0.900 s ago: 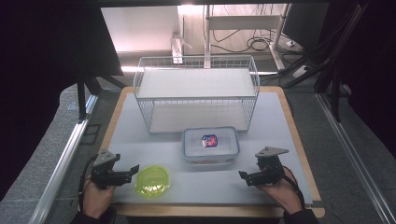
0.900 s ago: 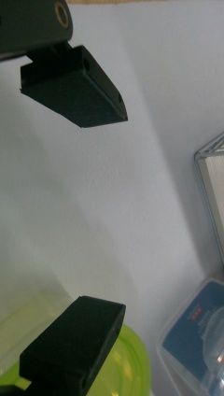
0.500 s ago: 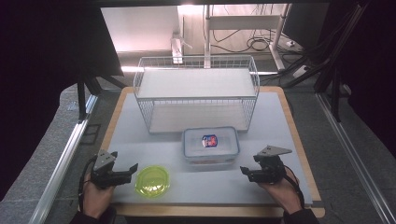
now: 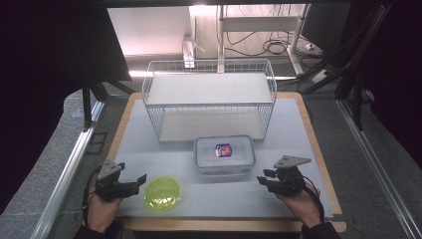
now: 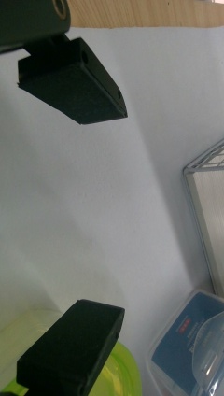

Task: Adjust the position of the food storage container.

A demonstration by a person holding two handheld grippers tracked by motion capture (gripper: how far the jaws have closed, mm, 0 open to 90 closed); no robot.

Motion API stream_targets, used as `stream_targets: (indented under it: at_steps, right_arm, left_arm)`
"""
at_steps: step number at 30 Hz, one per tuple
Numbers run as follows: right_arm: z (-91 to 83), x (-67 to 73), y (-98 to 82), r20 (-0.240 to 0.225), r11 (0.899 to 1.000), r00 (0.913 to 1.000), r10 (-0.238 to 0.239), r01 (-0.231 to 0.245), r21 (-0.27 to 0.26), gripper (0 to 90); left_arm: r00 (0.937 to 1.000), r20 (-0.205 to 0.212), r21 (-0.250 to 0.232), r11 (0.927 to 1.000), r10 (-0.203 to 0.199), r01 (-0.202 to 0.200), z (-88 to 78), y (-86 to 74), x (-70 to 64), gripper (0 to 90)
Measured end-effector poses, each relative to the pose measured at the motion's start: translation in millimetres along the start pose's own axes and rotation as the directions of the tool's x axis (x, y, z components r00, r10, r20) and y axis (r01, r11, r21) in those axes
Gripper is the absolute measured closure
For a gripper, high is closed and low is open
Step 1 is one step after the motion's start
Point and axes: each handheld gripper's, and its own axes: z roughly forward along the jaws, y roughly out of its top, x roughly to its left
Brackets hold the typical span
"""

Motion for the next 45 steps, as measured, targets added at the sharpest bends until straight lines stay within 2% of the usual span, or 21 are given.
stream_targets:
  at_steps: [3, 7, 11, 18, 21, 24, 26, 27, 30, 35, 37, 39, 41, 44, 45]
  right_arm:
    - [-0.2, 1.5, 0.8, -0.011, 1.000, 0.9999, -0.011, 0.011, 0.014, 75.3]
    - [0.8, 3.0, 1.2, -0.021, 1.000, 0.9997, -0.015, 0.015, 0.022, 77.1]
    - [0.2, 1.7, 1.3, -0.014, 1.000, 0.9999, -0.008, 0.009, 0.020, 77.3]
    - [-2.3, 1.0, 1.7, -0.017, 1.000, 0.9999, 0.001, -0.001, 0.004, 80.0]
    - [-1.6, 0.4, 1.6, -0.022, 1.000, 0.9998, 0.004, -0.004, 0.005, 80.0]
    - [-1.4, 0.0, 1.4, -0.027, 1.000, 0.9996, 0.011, -0.011, 0.003, 79.8]
    - [-1.4, -0.7, 0.8, -0.027, 1.000, 0.9996, 0.009, -0.009, 0.004, 79.3]
    - [-1.7, -0.8, 0.8, -0.027, 1.000, 0.9996, 0.012, -0.012, 0.001, 79.0]
    - [-2.8, -1.6, 0.8, -0.027, 1.000, 0.9995, 0.018, -0.018, -0.004, 78.5]
    - [-2.7, -1.2, 0.4, -0.022, 1.000, 0.9997, 0.013, -0.013, 0.000, 78.4]
    - [-2.0, -0.7, 0.5, -0.024, 1.000, 0.9997, 0.012, -0.011, 0.003, 78.2]
    - [-1.3, -0.5, 0.3, -0.023, 1.000, 0.9997, 0.011, -0.011, 0.007, 78.0]
    - [-0.3, -0.7, 0.0, -0.024, 1.000, 0.9996, 0.013, -0.013, 0.008, 77.7]
    - [0.6, -0.7, -0.4, -0.023, 1.000, 0.9996, 0.015, -0.015, 0.013, 77.4]
    - [0.7, -0.8, -0.4, -0.023, 1.000, 0.9996, 0.015, -0.015, 0.014, 76.9]
  left_arm:
    - [0.9999, 0.011, 0.003, 1.0000, -0.003, 0.003, -0.1, -0.4, 0.8, 5.1]
    - [1.0000, 0.004, 0.001, 1.0000, -0.002, 0.002, -1.8, -0.8, 1.2, 8.2]
    - [0.9997, 0.007, -0.018, 0.9996, 0.021, -0.021, -7.5, -0.1, -1.1, 19.0]
    - [0.9943, 0.103, -0.050, 0.9985, 0.029, -0.024, -16.1, 3.8, -5.6, 53.2]
    - [0.9865, 0.161, -0.035, 0.9991, 0.029, -0.024, -19.0, 6.5, -7.7, 73.3]
    - [0.9758, 0.208, -0.013, 0.9978, 0.066, -0.065, -21.2, 7.2, -12.8, 88.4]
    - [0.9734, 0.215, 0.000, 0.9967, 0.079, -0.081, -22.0, 6.7, -17.2, 89.9]
    - [0.9701, 0.228, 0.002, 0.9962, 0.085, -0.087, -22.7, 6.5, -19.4, 90.0]
    - [0.9666, 0.240, 0.004, 0.9956, 0.090, -0.094, -26.6, 3.9, -26.3, 90.0]
    - [0.9645, 0.247, 0.038, 0.9936, 0.094, -0.107, -29.0, -5.0, -33.5, 90.0]
    - [0.9604, 0.264, 0.033, 0.9943, 0.089, -0.101, -30.1, -6.5, -34.8, 90.0]
    - [0.9596, 0.264, 0.027, 0.9937, 0.098, -0.109, -30.7, -5.3, -37.2, 90.0]
    - [0.9539, 0.284, 0.012, 0.9944, 0.097, -0.105, -31.1, -2.4, -41.8, 89.9]
    - [0.9477, 0.294, 0.007, 0.9911, 0.125, -0.133, -30.1, 1.5, -53.5, 90.0]
    - [0.9436, 0.304, 0.006, 0.9903, 0.130, -0.139, -29.3, 2.0, -57.2, 90.0]
